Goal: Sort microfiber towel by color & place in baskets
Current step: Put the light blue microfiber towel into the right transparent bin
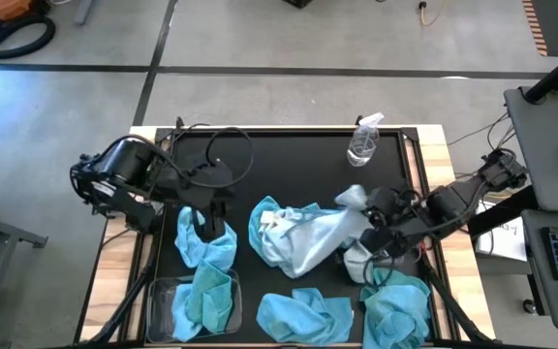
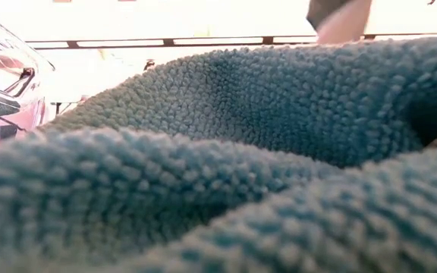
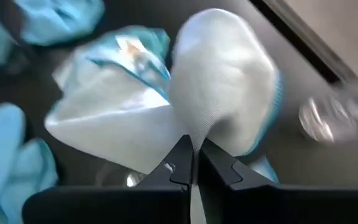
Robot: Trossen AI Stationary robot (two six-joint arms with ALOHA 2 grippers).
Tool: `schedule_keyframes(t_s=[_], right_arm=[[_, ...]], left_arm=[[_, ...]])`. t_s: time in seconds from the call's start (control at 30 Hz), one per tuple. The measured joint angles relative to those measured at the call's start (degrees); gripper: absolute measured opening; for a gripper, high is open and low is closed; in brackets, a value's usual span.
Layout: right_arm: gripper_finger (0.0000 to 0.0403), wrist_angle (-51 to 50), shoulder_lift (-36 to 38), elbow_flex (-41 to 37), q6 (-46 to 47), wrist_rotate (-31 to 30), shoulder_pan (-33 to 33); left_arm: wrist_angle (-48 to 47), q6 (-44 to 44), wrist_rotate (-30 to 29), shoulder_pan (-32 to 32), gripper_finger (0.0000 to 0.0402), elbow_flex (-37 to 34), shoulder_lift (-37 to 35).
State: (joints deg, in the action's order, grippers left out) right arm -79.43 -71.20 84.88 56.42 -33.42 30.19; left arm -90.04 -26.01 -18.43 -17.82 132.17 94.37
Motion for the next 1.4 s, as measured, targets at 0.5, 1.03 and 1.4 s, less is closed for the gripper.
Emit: schedule_keyframes(t_s=[0.5, 1.03, 1.4], right_arm=[[0.0009, -5.1, 0.6, 5.4, 12.5, 4.3, 8.5], [0.0009, 15.6, 0.5, 22.1, -17.7, -5.7, 11.2], [0.0009, -0.2, 0.6, 27.7, -10.2, -2.1, 11.2]], left_arm=[[0.0, 1.1, -4.7, -0.1, 0.0123, -0.4, -1.4], [0.0, 1.9, -4.8, -0.1, 0.0124, -0.8, -1.5], [0.0, 1.9, -4.8, -0.1, 0.0123, -2.4, -1.8]])
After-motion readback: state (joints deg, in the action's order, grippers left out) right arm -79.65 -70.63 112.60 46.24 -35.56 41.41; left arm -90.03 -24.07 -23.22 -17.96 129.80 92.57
